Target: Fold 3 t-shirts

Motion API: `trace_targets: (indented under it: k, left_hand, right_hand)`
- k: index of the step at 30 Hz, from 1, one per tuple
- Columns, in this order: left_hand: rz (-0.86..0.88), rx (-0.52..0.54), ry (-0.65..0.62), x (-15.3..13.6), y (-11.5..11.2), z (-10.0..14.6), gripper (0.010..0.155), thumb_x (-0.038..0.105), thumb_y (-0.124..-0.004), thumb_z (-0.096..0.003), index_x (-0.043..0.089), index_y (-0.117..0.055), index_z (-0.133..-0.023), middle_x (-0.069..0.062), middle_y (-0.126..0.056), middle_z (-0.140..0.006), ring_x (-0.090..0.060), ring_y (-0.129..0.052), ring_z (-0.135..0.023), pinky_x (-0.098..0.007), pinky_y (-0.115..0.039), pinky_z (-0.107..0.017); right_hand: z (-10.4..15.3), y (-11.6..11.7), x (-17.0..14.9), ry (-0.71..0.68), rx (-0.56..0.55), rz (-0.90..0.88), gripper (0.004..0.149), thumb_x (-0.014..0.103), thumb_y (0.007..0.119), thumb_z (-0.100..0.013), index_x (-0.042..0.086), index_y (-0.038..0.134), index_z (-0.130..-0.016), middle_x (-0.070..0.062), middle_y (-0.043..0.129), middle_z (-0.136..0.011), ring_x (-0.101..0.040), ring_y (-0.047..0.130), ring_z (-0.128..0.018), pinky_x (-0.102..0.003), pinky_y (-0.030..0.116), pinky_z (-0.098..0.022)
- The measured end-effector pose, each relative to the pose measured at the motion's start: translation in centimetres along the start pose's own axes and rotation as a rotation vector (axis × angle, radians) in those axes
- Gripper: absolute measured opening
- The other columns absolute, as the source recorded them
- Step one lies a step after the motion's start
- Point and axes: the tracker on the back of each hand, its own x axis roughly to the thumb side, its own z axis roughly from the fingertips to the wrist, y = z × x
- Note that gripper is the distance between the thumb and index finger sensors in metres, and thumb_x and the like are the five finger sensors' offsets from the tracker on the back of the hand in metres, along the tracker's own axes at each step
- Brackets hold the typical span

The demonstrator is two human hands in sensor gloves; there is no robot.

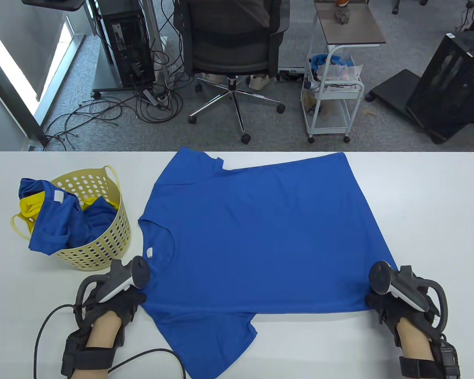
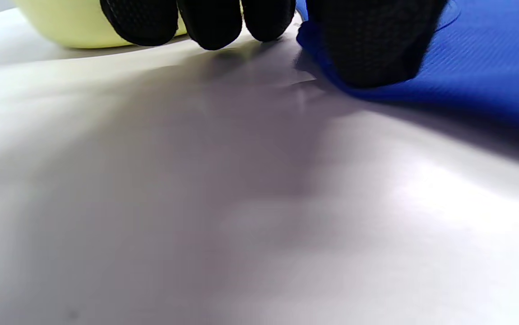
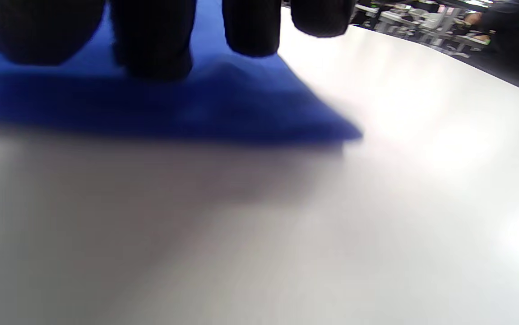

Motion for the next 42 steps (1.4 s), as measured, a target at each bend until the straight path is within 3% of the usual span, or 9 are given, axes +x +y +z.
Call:
trace_targets:
  k: [2, 5, 7, 12, 15, 21, 25, 29, 42]
  left_hand:
    - [0.006, 0.008, -0.006, -0.7, 0.0, 0.1, 0.063, 0.04, -0.079, -0.0432, 0.045, -0.052, -0.1, 0.003, -0.051, -0.112, -0.027, -0.057, -0.102, -0.048, -0.062, -0.072]
    - [0.051, 0.156, -0.011, -1.6, 0.6, 0.5, 0.055, 0.044, -0.078, -0.0422, 0.043, -0.063, -0.095, 0.002, -0.061, -0.109, -0.026, -0.066, -0.097, -0.047, -0.068, -0.069]
    - [0.09, 0.191, -0.036, -1.6, 0.6, 0.7, 0.053, 0.047, -0.079, -0.0411, 0.042, -0.068, -0.093, 0.001, -0.064, -0.107, -0.026, -0.069, -0.096, -0.048, -0.069, -0.068]
    - [-0.016, 0.095, 0.011, -0.7, -0.2, 0.0, 0.057, 0.05, -0.078, -0.0389, 0.046, -0.06, -0.093, 0.003, -0.057, -0.109, -0.025, -0.064, -0.098, -0.047, -0.066, -0.07]
    - [-0.002, 0.112, 0.01, -0.7, -0.2, -0.1, 0.055, 0.045, -0.08, -0.0397, 0.047, -0.063, -0.092, 0.003, -0.06, -0.108, -0.026, -0.066, -0.097, -0.048, -0.067, -0.069]
    - [-0.023, 0.198, 0.028, -1.1, -0.2, 0.2, 0.053, 0.044, -0.082, -0.039, 0.047, -0.067, -0.09, 0.004, -0.066, -0.106, -0.025, -0.07, -0.095, -0.048, -0.068, -0.069]
    - [-0.02, 0.234, 0.019, -1.1, 0.0, 0.6, 0.05, 0.045, -0.082, -0.0386, 0.047, -0.07, -0.087, 0.004, -0.068, -0.104, -0.024, -0.073, -0.093, -0.048, -0.069, -0.068]
    - [-0.018, 0.164, 0.039, -1.1, -0.1, 0.5, 0.052, 0.049, -0.083, -0.0374, 0.047, -0.072, -0.088, 0.003, -0.068, -0.106, -0.026, -0.072, -0.094, -0.049, -0.068, -0.068]
    - [0.063, 0.156, 0.137, -2.7, -0.8, -0.2, 0.041, 0.045, -0.077, -0.0388, 0.05, -0.072, -0.079, 0.006, -0.069, -0.1, -0.021, -0.073, -0.089, -0.046, -0.07, -0.066]
  right_hand:
    - [0.1, -0.3, 0.1, 0.001, -0.014, 0.002, 0.042, 0.05, 0.08, -0.036, 0.03, 0.088, -0.072, -0.011, 0.067, -0.101, -0.047, 0.055, -0.095, -0.067, 0.042, -0.069]
    - [0.1, -0.7, -0.5, 0.065, -0.212, -0.039, 0.047, 0.042, 0.082, -0.038, 0.034, 0.077, -0.084, -0.006, 0.071, -0.097, -0.04, 0.064, -0.093, -0.066, 0.045, -0.071]
    - [-0.6, -0.1, -1.2, 0.114, -0.169, -0.048, 0.051, 0.039, 0.081, -0.039, 0.036, 0.071, -0.088, -0.006, 0.067, -0.099, -0.039, 0.061, -0.095, -0.066, 0.043, -0.072]
    - [-1.8, 1.7, -2.1, 0.197, -0.046, -0.031, 0.047, 0.036, 0.072, -0.043, 0.041, 0.064, -0.089, -0.006, 0.063, -0.1, -0.04, 0.057, -0.096, -0.065, 0.043, -0.072]
    - [-2.1, 0.8, -2.7, 0.18, -0.069, -0.081, 0.039, 0.035, 0.079, -0.041, 0.038, 0.079, -0.08, -0.005, 0.069, -0.097, -0.04, 0.06, -0.096, -0.066, 0.043, -0.072]
    - [-3.5, 0.9, -4.6, 0.096, -0.113, -0.027, 0.042, 0.038, 0.086, -0.034, 0.045, 0.078, -0.075, 0.0, 0.077, -0.09, -0.034, 0.069, -0.092, -0.066, 0.045, -0.073]
    - [-3.3, 1.4, -5.5, 0.022, -0.183, -0.188, 0.042, 0.037, 0.089, -0.033, 0.041, 0.082, -0.074, 0.0, 0.079, -0.089, -0.034, 0.071, -0.091, -0.067, 0.045, -0.073]
    - [-3.4, 1.5, -5.9, 0.055, -0.076, -0.14, 0.046, 0.04, 0.088, -0.031, 0.044, 0.077, -0.076, -0.001, 0.076, -0.092, -0.036, 0.069, -0.092, -0.068, 0.046, -0.072]
    - [-3.1, 2.4, -6.7, 0.114, -0.173, -0.191, 0.034, 0.035, 0.084, -0.033, 0.042, 0.083, -0.066, 0.0, 0.082, -0.083, -0.032, 0.078, -0.084, -0.061, 0.057, -0.069]
